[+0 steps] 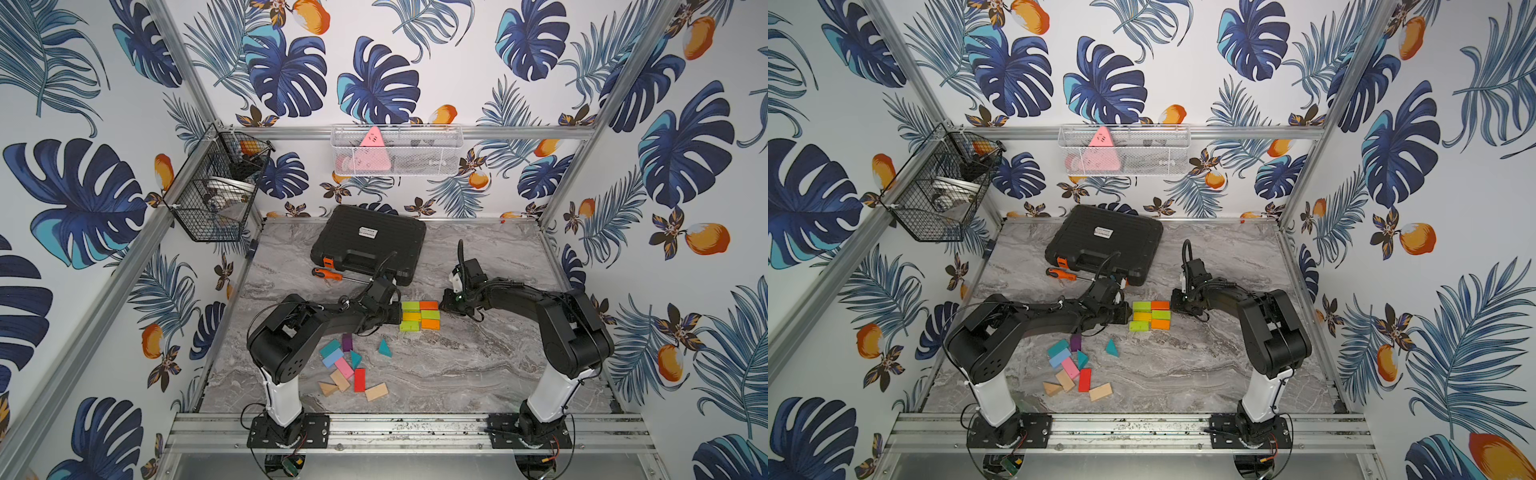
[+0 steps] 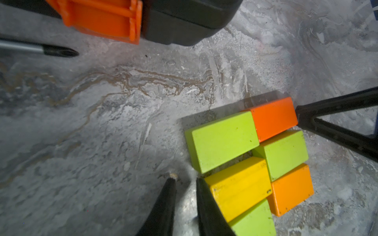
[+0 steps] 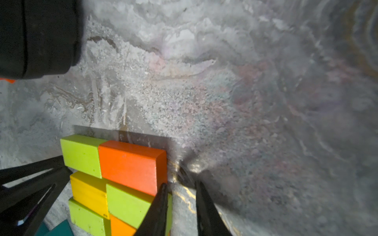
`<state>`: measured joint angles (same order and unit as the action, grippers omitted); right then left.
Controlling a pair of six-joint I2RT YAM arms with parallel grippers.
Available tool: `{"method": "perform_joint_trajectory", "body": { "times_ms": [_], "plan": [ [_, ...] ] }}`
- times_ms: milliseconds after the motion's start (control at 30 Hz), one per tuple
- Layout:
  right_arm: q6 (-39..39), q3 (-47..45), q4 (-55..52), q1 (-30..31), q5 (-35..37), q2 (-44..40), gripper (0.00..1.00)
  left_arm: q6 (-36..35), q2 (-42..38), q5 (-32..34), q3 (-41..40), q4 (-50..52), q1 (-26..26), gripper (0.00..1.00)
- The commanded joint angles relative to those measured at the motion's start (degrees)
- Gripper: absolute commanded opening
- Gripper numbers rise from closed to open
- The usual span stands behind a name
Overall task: Assemble a piece of candy with building blocks
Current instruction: Assemble the building block at the center of the board.
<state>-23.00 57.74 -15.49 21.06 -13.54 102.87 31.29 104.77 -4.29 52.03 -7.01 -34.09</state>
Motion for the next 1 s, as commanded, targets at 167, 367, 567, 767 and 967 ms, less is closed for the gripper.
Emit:
{"method": "perform_joint_trajectory", "body": {
  "times_ms": [167, 367, 567, 767, 967],
  "plan": [
    [-1.15, 0.49, -2.51, -0.02, 4.58, -0.06, 0.28, -0.79, -0.72, 5.16, 0.6, 12.15, 0.51, 0.3],
    [-0.77, 1.73, -2.31, 0.02, 2.78, 1.59, 0.28, -0.79, 1.21, 3.74, 3.12, 11.25, 0.66, 0.3],
    [-0.76, 1.42, -1.62, 0.06, 1.22, 2.16, 0.28, -0.92, 3.52, 1.95, 4.6, 10.0, 0.6, 0.29],
    [-0.81, 1.35, -1.15, 0.1, -0.78, 2.6, 0.28, -0.79, 3.58, 0.82, 3.78, 8.6, 0.64, 0.29],
    [-0.99, 0.49, -0.54, 0.04, -2.42, 1.47, 0.27, -0.72, 3.77, -0.56, 3.3, 7.82, 0.13, 0.28]
  ]
}}
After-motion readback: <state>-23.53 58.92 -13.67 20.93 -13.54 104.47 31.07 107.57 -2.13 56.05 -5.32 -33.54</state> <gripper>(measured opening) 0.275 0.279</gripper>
